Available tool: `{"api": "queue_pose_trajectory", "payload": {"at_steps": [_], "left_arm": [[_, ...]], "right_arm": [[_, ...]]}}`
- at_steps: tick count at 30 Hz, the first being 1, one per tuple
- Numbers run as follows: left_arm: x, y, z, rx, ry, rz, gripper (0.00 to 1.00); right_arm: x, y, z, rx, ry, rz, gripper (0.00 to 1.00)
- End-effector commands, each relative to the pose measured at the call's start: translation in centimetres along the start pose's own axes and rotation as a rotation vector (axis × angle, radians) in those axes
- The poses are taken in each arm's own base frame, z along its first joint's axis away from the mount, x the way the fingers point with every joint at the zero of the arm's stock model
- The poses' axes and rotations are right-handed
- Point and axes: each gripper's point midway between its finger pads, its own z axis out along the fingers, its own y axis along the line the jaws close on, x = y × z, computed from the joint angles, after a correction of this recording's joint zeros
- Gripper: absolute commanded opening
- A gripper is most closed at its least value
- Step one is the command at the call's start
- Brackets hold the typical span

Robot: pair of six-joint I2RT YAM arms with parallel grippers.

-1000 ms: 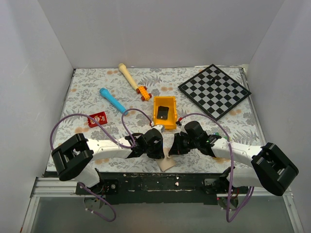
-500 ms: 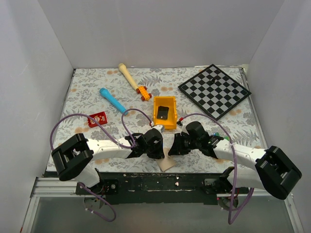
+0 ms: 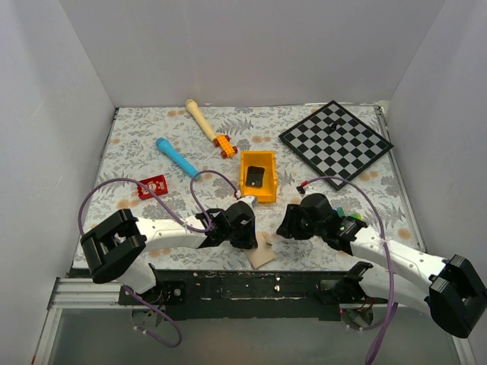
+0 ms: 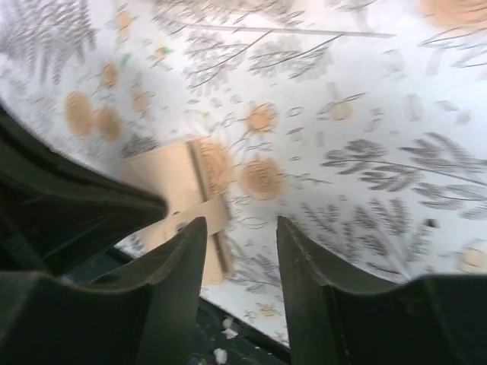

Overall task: Put the credit cards into the card holder
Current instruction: Close the card holder at the center of the board.

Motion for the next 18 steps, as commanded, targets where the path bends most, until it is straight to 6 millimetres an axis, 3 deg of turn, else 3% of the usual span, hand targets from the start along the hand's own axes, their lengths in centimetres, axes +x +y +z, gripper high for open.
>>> {"api": "queue_pose_trajectory", "payload": {"at_steps": [1, 6, 9, 14, 18], "left_arm": [[1.1, 0.7, 0.3, -0.018, 0.031, 0.008, 0.02], [0.9, 0.7, 0.2, -0.021, 0.026, 0.011, 0.02], [0.8, 0.7, 0.0, -0.026, 0.021, 0.01, 0.02], [0.9, 0.8, 0.0, -0.03, 0.023, 0.003, 0.02], [1.0, 0.9, -0.1, -0.033, 0.026, 0.003, 0.02]], "right_arm": [[-3.1, -3.7, -2.7, 0.316, -0.068, -0.053, 0.58], [-5.3, -6.6, -5.0, 0.559, -0.132, -0.052, 0.98], [-5.5, -5.1, -3.7, 0.434, -0.162, -0.084, 0.98], [-4.6, -4.5, -3.4, 0.375, -0.15, -0.027, 0.98], [-3.4, -3.7, -3.3, 0.306, -0.107, -0.023, 0.88]]}}
